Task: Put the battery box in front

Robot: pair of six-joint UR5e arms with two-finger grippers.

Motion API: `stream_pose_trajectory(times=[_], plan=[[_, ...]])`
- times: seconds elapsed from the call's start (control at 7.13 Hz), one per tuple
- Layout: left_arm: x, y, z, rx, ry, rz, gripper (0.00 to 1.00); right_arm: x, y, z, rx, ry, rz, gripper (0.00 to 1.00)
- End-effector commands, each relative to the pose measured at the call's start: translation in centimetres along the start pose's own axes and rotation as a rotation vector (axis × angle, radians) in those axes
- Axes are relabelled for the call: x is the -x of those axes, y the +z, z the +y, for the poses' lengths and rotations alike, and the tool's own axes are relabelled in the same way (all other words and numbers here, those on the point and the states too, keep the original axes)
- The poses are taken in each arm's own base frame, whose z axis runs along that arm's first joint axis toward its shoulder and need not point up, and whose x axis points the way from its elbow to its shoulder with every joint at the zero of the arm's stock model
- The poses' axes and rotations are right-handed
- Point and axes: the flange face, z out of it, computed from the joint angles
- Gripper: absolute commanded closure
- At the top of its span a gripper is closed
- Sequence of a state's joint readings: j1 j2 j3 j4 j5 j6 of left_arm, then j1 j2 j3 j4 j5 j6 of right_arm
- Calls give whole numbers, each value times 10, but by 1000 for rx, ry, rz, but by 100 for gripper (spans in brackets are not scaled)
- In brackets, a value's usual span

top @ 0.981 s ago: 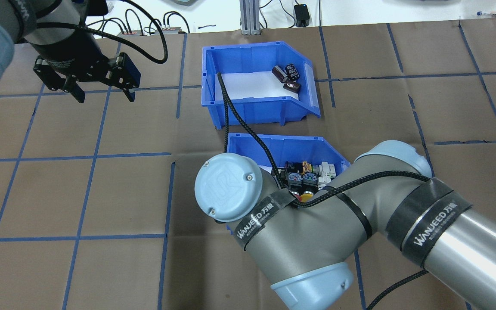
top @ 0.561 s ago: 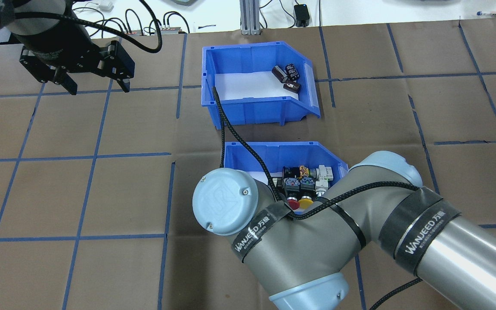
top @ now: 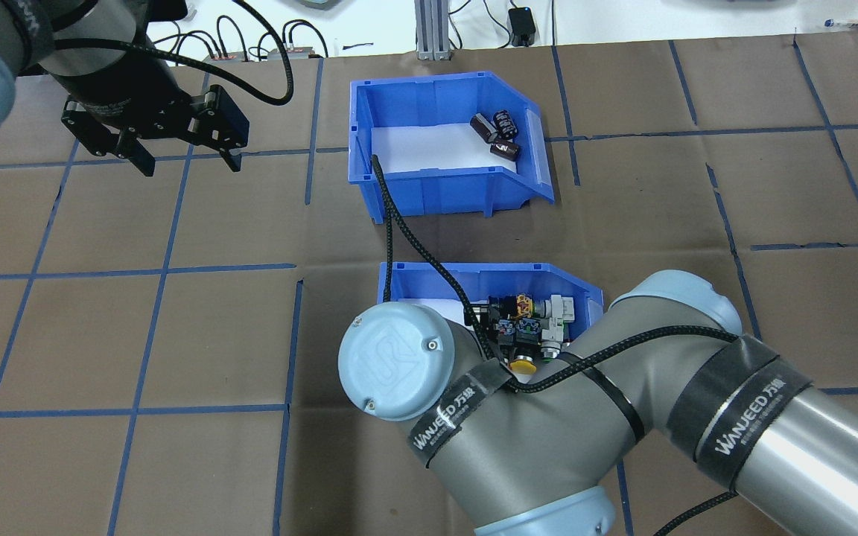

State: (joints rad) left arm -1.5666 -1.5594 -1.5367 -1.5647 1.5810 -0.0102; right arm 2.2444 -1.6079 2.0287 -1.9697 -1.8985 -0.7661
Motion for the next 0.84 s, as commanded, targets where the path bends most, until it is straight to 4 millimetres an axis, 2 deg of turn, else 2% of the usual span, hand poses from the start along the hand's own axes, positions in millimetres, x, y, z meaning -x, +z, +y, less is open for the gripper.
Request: stream_pose_trajectory(times=[0.0, 0.14, 0.28, 0.42, 0.56, 0.7], plan=[[-1, 8, 3, 15, 49, 6, 0, -5, -29, 25, -51, 48, 38, 0], [-1, 11, 1, 20, 100, 9, 0, -14, -34, 32, -63, 78, 44, 0], [-1, 11, 1, 21, 102, 9, 0, -32, -32, 41, -85, 154, 18, 0], [-1, 12, 1, 24, 99, 10, 0, -62, -41, 58, -112, 333, 15, 0], [-1, 14, 2, 27, 93, 10, 0, -102, -56, 82, -130, 591, 33, 0], [-1, 15, 2, 27, 90, 10, 0, -133, -65, 105, -154, 732, 33, 0]])
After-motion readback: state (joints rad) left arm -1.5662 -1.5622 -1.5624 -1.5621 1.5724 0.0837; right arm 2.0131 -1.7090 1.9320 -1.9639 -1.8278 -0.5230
